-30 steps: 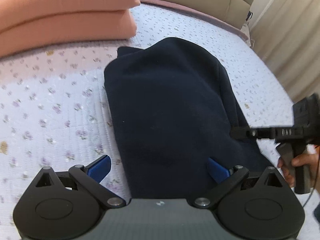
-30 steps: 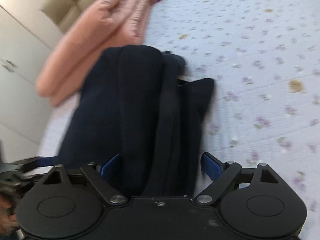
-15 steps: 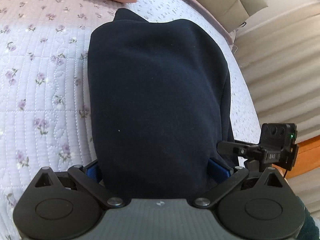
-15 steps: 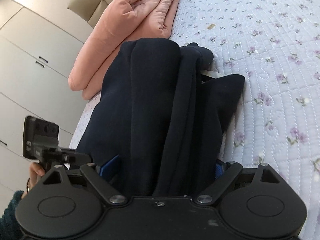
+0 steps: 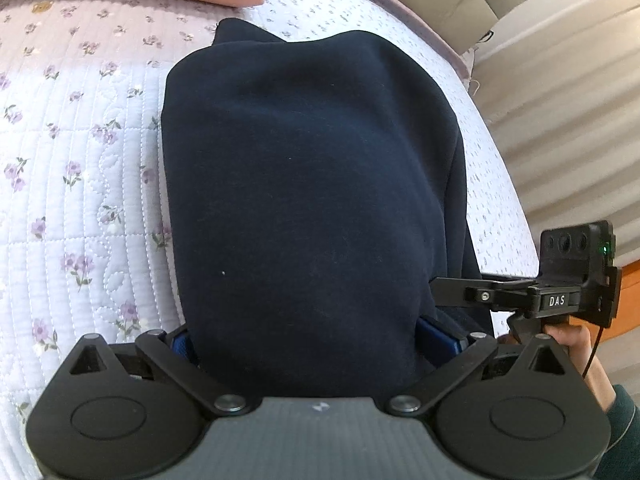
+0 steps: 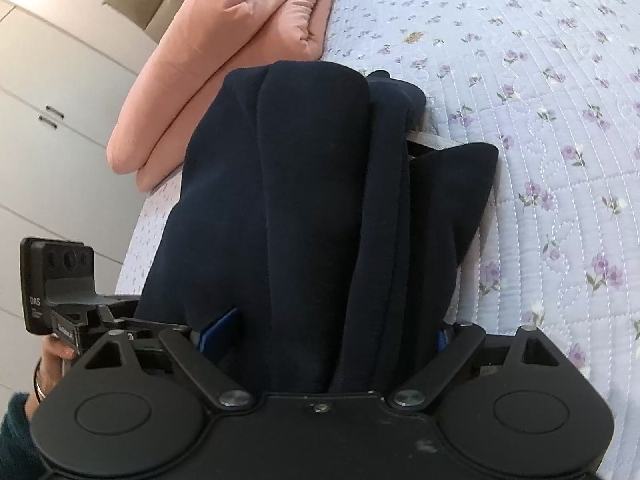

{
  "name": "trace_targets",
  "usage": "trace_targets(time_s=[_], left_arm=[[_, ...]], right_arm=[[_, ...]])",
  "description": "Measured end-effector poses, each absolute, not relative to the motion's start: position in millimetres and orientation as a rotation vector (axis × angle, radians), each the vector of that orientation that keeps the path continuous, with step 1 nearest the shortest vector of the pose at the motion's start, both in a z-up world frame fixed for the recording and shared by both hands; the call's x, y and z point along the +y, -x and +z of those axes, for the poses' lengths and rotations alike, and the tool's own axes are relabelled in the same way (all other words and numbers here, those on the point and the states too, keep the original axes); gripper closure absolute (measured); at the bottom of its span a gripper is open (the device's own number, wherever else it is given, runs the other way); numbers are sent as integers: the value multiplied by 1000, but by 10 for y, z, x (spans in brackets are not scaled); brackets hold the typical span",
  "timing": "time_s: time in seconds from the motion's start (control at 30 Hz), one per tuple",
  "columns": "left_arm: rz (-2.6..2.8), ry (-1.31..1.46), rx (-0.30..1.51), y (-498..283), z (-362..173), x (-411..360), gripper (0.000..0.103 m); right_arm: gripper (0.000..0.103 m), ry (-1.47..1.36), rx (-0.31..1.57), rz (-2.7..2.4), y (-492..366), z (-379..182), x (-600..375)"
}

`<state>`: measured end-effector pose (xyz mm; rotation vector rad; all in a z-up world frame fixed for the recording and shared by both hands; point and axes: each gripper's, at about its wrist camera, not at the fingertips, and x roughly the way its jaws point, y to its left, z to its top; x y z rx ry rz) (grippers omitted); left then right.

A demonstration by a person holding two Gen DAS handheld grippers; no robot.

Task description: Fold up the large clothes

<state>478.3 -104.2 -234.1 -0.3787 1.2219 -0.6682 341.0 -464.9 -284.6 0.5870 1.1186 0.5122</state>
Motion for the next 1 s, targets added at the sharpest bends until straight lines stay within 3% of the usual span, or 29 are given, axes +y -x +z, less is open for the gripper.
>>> trace_targets(time_s=[0.03,0.1,0.17,0.3,0.77,1.0], left_arm=[[-662,374,1220,-4784,-2334,-1058,0],[-663,352,1186,-4736,-2284,-1061,13],[-671,339,1156,-4712,-2214,-1038,31],[-669,367,1150,-4673,-2007,-963,43],[-671,316,956,-3721,-457,-313,44],[-635,271,979,-3152,-310,188,41]], right_arm=[[16,-613,1114,497,-3373,-2836,-4638],[30,-613,1109,477,-3338,-2803,-4602],[38,-622,1112,449,-3325,-2793,-4610],[55,-657,1074,452,-3240,-2631,-4633],[58,-639,904,578,-2441,-1176,-4048],[58,-574,905,670,-1952,-1025,-3441]])
